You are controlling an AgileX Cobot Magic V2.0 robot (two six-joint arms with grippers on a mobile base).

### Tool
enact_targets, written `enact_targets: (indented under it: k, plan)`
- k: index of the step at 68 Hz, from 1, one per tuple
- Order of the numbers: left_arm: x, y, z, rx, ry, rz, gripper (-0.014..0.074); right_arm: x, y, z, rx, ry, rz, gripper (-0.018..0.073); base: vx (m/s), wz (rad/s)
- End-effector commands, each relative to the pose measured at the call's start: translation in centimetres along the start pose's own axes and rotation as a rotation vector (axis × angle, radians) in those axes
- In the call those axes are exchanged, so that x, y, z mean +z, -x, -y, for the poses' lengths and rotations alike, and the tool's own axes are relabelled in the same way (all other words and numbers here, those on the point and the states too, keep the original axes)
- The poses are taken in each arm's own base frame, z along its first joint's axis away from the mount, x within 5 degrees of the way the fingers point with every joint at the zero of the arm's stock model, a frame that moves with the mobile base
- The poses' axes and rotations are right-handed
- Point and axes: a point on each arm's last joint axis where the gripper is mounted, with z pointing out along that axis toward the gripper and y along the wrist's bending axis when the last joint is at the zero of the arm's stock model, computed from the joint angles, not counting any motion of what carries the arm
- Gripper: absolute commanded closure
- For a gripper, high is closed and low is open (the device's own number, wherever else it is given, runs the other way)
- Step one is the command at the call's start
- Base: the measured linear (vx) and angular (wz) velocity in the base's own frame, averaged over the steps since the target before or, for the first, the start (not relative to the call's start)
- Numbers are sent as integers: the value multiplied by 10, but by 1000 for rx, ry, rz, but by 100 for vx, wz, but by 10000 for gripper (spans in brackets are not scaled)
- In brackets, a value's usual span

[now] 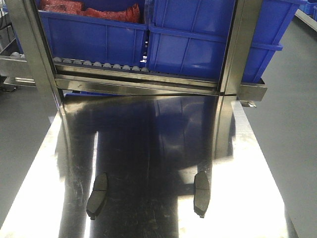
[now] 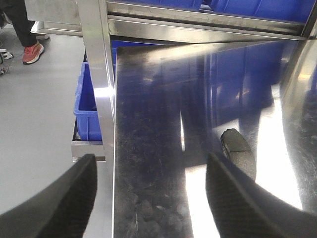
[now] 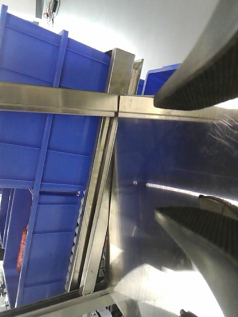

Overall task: Move and align brake pads A on conveyor
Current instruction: 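Drive up to the steel table and stop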

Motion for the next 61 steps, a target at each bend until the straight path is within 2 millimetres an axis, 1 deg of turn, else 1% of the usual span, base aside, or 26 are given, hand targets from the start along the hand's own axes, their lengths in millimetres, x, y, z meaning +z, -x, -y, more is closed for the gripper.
enact_targets:
  k: [1,42,48,53,61]
  plan:
    - [-3,14,1,-5,-5,90,136,-2,16,0,-6,2,96,148,0,0]
    - [-3,17,0,-6,-3,124,136,-2,16,0,-6,2,96,148,0,0]
    - [-5,23,0,-5,-1,151,136,-2,16,0,-6,2,96,148,0,0]
    - [-2,31,0,-8,-2,130,136,-2,16,0,-6,2,96,148,0,0]
    - [14,48,0,-12,-2,23,136,-2,16,0,-6,2,96,148,0,0]
